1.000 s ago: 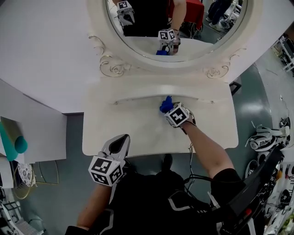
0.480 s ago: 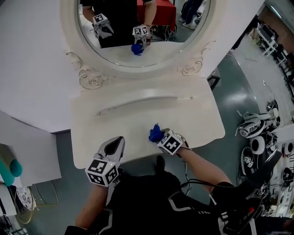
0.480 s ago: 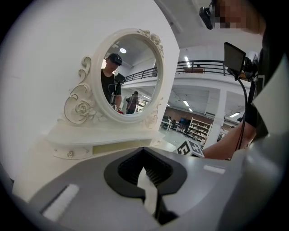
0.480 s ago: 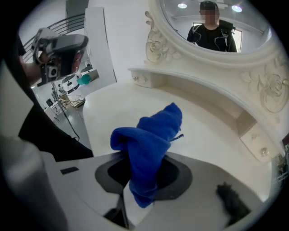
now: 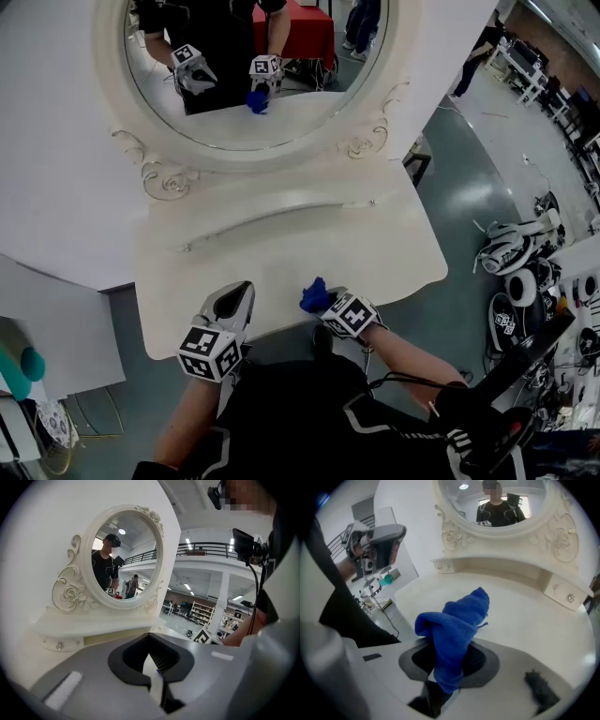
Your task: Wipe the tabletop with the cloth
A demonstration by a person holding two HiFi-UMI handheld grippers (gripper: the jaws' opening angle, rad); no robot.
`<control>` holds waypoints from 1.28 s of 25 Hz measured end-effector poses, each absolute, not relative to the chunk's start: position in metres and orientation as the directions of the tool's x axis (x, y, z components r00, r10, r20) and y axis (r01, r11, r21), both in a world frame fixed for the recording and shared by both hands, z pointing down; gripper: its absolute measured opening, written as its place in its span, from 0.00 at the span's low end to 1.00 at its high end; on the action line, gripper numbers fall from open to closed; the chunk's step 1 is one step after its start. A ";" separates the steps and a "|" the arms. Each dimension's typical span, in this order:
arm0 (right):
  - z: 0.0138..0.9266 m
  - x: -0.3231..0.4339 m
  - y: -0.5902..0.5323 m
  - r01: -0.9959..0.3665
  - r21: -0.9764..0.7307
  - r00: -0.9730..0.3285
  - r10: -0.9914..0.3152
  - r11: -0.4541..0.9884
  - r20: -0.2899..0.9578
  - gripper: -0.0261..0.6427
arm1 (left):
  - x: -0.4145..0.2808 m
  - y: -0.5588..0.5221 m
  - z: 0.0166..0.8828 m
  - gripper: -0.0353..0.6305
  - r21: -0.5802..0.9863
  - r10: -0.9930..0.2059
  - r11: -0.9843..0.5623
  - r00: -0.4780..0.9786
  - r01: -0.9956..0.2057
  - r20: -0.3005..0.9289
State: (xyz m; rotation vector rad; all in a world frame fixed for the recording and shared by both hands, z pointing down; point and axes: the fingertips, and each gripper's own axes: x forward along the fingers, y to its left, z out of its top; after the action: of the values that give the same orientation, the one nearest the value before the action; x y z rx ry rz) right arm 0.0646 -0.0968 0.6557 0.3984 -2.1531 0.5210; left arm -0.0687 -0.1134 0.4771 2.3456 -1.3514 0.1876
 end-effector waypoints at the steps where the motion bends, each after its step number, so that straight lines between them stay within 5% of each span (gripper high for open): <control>1: 0.653 0.066 -0.114 -0.483 -0.214 -0.582 -0.128 0.849 0.803 0.22 | -0.068 -0.114 0.477 0.07 0.293 -0.798 -0.430 0.511 -0.854 0.320; 9: 0.643 0.050 -0.270 -0.660 -0.107 -0.534 -0.366 0.743 0.762 0.22 | -0.080 -0.105 0.481 0.07 0.292 -0.834 -0.330 0.422 -0.898 0.356; 15: 0.657 0.038 -0.318 -0.716 -0.112 -0.503 -0.399 0.689 0.767 0.22 | -0.098 -0.093 0.489 0.07 0.294 -0.847 -0.256 0.360 -0.921 0.391; 32: 0.662 0.096 -0.180 -0.725 -0.202 -0.523 -0.335 0.658 0.784 0.22 | -0.055 -0.111 0.485 0.07 0.308 -0.775 -0.437 0.528 -0.845 0.347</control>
State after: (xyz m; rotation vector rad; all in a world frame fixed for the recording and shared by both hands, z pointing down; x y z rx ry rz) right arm 0.0961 -0.1797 0.6615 0.8176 -2.1340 0.6757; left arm -0.0546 -0.1112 0.4846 2.3269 -1.3224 0.2124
